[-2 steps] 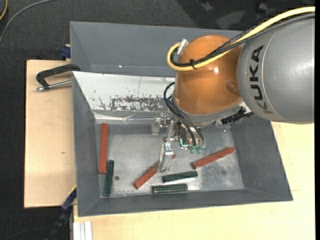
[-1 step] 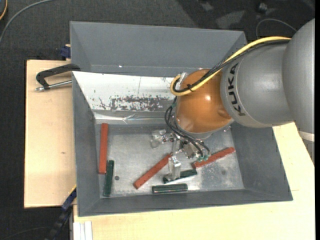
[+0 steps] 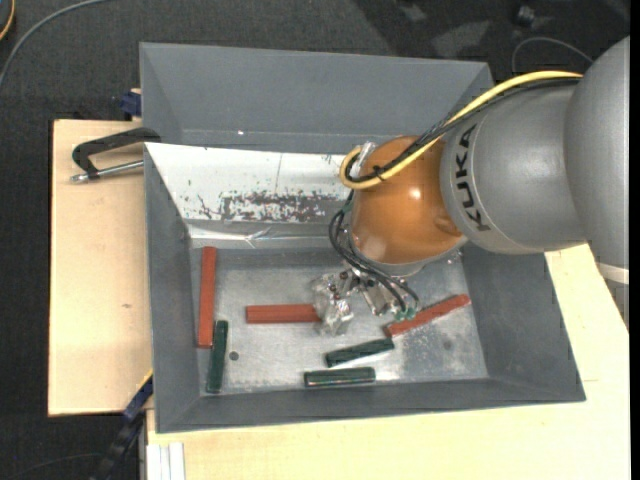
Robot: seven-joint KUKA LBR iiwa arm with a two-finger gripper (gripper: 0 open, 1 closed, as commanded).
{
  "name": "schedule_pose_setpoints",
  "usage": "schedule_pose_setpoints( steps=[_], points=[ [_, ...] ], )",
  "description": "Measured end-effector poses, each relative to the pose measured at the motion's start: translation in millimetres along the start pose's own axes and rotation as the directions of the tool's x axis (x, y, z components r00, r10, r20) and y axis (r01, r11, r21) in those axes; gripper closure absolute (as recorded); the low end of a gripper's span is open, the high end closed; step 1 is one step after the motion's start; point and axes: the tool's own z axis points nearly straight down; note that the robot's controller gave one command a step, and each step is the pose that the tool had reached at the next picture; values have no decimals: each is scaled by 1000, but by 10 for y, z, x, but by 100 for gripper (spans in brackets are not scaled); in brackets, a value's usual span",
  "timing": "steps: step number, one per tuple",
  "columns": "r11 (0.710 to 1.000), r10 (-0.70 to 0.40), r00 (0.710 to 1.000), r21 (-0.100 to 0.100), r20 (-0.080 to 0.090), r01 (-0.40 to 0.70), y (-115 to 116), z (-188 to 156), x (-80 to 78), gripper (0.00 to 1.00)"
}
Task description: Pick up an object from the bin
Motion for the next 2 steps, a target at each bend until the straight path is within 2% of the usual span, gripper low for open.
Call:
schedule_pose_setpoints(
  steps=[1, 2],
  points=[
    [995, 101, 995, -1, 5, -101, 346, -134, -26, 100],
    [995, 104, 995, 0, 4, -104, 329, -129, -22, 0]
  ],
)
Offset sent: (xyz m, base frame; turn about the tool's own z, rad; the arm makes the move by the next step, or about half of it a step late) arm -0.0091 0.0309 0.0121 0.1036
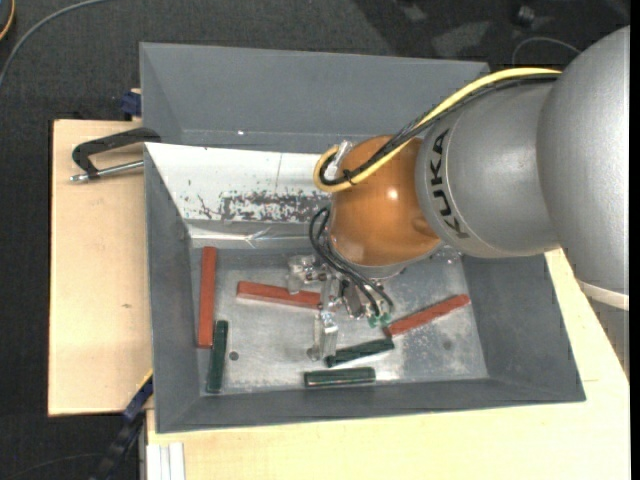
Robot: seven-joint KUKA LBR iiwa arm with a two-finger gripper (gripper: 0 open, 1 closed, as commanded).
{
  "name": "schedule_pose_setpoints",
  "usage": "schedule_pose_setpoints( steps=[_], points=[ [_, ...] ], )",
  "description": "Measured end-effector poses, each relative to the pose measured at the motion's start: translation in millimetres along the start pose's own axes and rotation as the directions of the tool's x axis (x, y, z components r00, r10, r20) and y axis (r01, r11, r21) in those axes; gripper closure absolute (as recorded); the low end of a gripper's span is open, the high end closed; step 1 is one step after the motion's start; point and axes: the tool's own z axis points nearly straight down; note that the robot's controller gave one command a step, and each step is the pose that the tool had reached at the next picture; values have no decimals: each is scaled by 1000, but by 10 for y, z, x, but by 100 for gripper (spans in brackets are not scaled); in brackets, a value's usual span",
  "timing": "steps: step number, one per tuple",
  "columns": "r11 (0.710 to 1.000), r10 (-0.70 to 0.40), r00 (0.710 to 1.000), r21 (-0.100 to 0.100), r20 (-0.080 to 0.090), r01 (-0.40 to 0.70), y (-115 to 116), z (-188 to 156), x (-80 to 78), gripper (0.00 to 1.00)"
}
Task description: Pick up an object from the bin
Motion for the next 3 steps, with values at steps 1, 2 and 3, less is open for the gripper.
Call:
schedule_pose_setpoints(
  steps=[1, 2, 3],
  points=[
    [995, -102, 995, 0, 4, 102, 33, 280, -509, 0],
    [995, -100, 995, 0, 2, 100, 30, 270, -501, 100],
    [995, -97, 995, 2, 8, 96, -31, -726, -196, 100]
  ],
)
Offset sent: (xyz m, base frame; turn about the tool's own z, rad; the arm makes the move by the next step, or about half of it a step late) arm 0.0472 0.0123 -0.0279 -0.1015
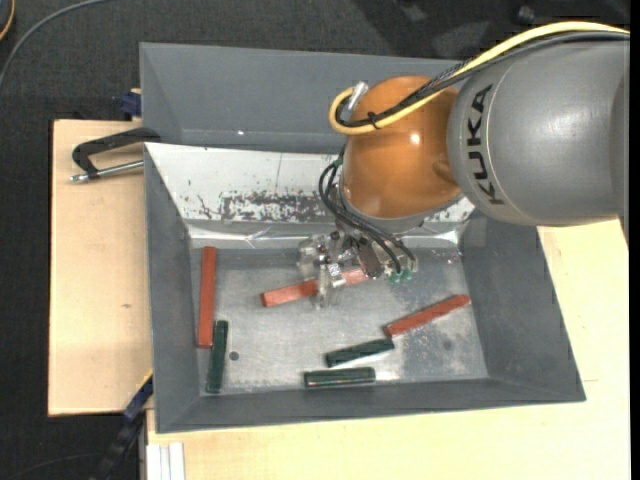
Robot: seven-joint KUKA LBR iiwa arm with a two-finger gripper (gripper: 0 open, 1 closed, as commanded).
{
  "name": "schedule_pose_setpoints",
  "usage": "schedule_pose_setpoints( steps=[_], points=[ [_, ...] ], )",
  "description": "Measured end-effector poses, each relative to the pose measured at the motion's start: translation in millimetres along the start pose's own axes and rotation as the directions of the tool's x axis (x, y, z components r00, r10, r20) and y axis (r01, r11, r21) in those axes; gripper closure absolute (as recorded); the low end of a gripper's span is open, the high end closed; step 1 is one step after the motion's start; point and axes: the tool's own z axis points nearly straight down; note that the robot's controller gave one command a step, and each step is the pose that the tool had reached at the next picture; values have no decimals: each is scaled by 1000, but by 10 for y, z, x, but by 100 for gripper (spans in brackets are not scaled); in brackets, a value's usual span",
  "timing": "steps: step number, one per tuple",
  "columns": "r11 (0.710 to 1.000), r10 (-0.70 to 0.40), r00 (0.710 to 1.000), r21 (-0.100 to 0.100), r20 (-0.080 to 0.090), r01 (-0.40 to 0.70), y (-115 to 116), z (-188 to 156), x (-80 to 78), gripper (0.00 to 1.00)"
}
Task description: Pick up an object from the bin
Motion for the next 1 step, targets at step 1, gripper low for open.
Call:
schedule_pose_setpoints(
  steps=[1],
  points=[
    [1000, 4, 1000, 0, 3, -4, 31, -1175, 149, 100]
  ],
)
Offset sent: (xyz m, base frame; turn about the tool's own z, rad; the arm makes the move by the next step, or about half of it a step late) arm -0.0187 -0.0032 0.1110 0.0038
